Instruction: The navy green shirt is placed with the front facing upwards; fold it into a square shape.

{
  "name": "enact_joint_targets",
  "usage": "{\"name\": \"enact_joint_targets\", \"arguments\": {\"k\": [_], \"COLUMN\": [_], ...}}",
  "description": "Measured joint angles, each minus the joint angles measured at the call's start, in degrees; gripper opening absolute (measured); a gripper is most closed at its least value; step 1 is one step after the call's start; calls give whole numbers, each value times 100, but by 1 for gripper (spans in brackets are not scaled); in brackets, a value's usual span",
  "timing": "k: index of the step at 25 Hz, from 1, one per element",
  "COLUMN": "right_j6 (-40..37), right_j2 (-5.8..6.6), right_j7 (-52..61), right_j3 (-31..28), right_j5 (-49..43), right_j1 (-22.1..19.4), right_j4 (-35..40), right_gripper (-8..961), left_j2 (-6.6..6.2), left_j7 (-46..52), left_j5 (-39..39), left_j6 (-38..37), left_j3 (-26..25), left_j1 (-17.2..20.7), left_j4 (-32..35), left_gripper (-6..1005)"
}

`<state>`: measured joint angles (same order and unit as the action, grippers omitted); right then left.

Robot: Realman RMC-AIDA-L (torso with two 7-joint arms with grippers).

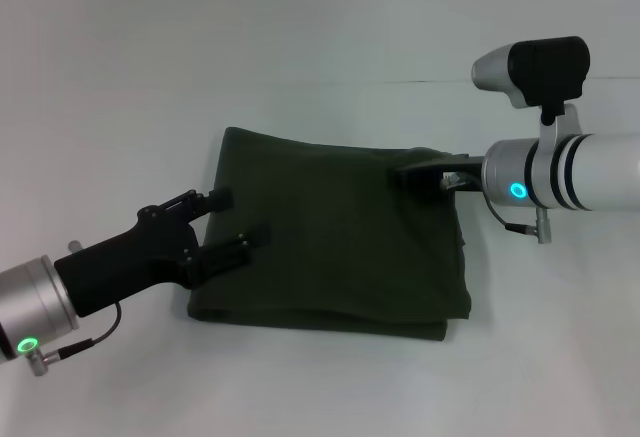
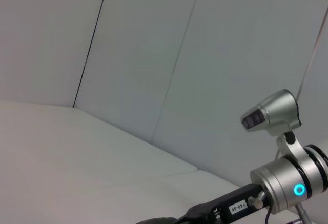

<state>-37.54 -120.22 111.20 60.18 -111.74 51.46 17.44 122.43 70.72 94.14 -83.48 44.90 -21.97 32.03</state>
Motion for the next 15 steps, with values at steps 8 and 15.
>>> {"name": "enact_joint_targets", "arguments": {"k": [8, 15], "right_j6": [232, 227], "right_j2": [-3, 2], "right_j7": [-3, -169], "right_j3": [238, 300], "right_j5": [-28, 35], "right_j1": [-55, -164], "right_j4": [-101, -23], "right_gripper": [-2, -1], "left_j2": [19, 44], "left_j7": [2, 5], "left_j5": [-12, -14], "left_j6": [21, 79], "left_j3": [-49, -61], "left_j1": [-24, -31], "left_j4": [-31, -38], "left_gripper": [797, 796]}}
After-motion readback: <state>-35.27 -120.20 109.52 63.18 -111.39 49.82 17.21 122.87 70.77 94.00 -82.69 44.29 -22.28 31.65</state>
